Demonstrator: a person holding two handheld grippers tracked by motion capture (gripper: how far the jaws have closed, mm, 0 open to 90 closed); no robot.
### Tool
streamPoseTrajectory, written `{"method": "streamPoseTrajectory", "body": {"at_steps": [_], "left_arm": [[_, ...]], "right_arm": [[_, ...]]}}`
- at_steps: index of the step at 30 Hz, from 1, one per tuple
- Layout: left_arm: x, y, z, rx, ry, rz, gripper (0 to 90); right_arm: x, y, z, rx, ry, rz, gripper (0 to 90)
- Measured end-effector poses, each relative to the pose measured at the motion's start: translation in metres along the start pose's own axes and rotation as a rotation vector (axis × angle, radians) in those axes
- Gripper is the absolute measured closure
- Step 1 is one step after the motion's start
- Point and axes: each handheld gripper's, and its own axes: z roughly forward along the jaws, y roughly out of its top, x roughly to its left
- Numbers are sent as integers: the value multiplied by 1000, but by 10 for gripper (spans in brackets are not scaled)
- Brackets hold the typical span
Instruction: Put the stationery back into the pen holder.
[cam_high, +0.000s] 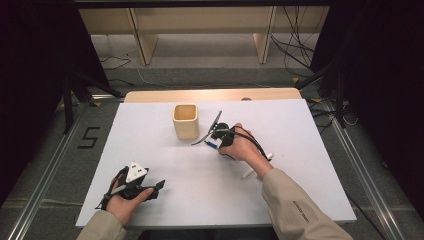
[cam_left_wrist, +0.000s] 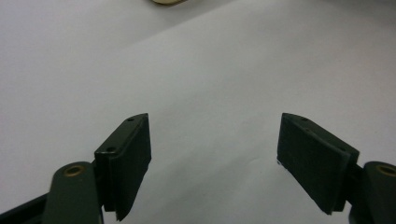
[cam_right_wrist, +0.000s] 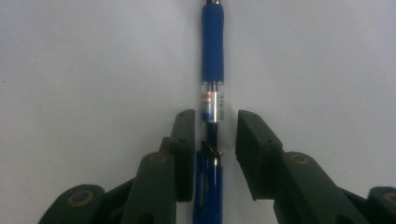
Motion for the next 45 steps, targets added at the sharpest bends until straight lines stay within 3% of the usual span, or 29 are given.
{"method": "streamPoseTrajectory", "body": {"at_steps": [19,45], "left_arm": [[0,0,0,-4,1,-3,259],[0,0,0,-4,2,-1,259]], "right_arm": [[2,11,2,54,-7,-12,728],[0,10,3,49,20,15,773]]}}
